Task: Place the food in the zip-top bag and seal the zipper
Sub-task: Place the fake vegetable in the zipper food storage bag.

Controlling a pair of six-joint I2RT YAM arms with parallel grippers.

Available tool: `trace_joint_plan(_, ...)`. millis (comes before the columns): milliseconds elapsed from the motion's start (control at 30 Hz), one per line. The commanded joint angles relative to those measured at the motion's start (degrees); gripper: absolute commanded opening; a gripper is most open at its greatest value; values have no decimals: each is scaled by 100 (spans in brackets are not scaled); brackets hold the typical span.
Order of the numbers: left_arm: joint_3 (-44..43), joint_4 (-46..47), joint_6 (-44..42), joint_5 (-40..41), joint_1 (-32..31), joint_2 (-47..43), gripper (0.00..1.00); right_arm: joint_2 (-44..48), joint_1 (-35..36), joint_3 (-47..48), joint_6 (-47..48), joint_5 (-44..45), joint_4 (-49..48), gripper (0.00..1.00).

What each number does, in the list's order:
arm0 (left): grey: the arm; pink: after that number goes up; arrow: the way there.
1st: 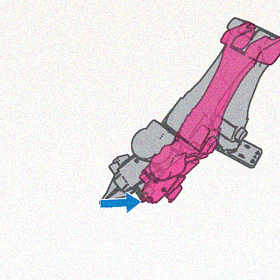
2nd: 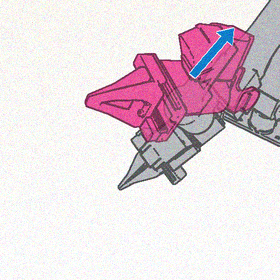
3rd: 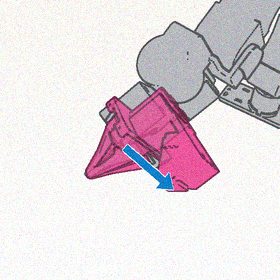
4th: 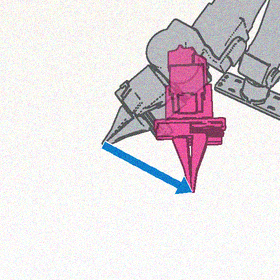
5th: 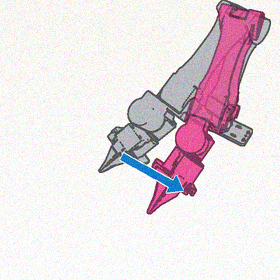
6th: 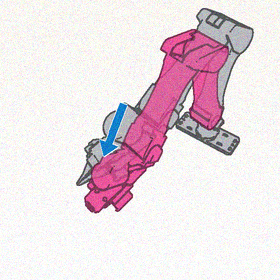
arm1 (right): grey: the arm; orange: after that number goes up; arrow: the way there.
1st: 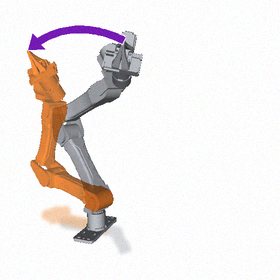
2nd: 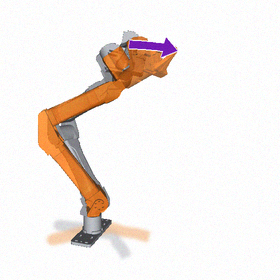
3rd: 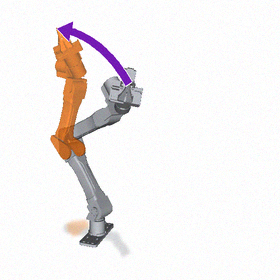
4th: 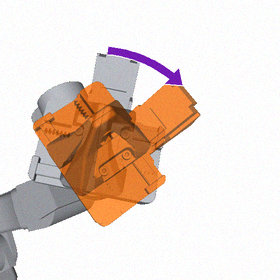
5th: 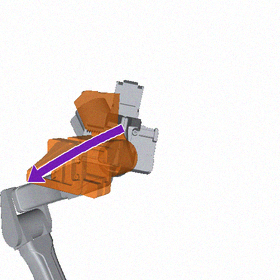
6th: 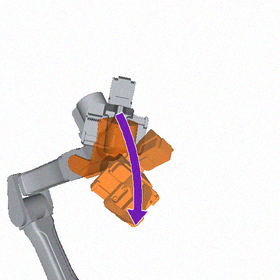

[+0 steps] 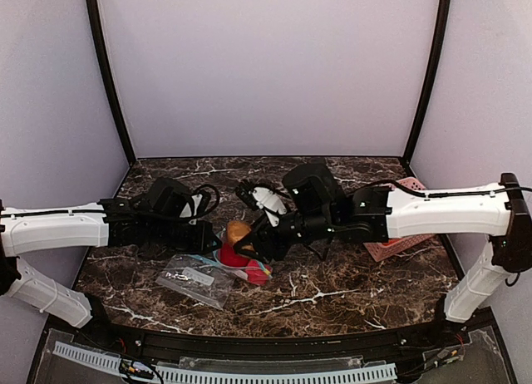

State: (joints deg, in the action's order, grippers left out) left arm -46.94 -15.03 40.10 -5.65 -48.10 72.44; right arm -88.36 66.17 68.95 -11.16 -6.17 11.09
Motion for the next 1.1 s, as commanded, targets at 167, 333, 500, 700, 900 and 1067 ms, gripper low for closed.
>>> trace_joint_plan(167, -125, -167, -53, -35, 30, -157, 1, -1107, 417, 705, 482, 527, -677, 40)
trace_joint_plan(333, -123, -144, -72, -39, 35, -148, 1, -1353, 415, 683, 509, 886, -623, 40)
trace_joint_plan(500, -110, -115, -76, -63, 29, -121, 1, -1554, 422, 758, 617, 1179, -368, 41)
trace_joint_plan(700, -102, -115, -93, -70, 29, -130, 1, -1793, 422, 1067, 743, 1475, 97, 43)
trace_joint_plan(900, -60, -149, -74, -15, 29, -220, 1, -1806, 422, 1171, 860, 1687, 528, 49)
trace_joint_plan(1067, -11, -142, -54, 5, 29, -257, 1, -1605, 418, 1116, 882, 1525, 671, 71)
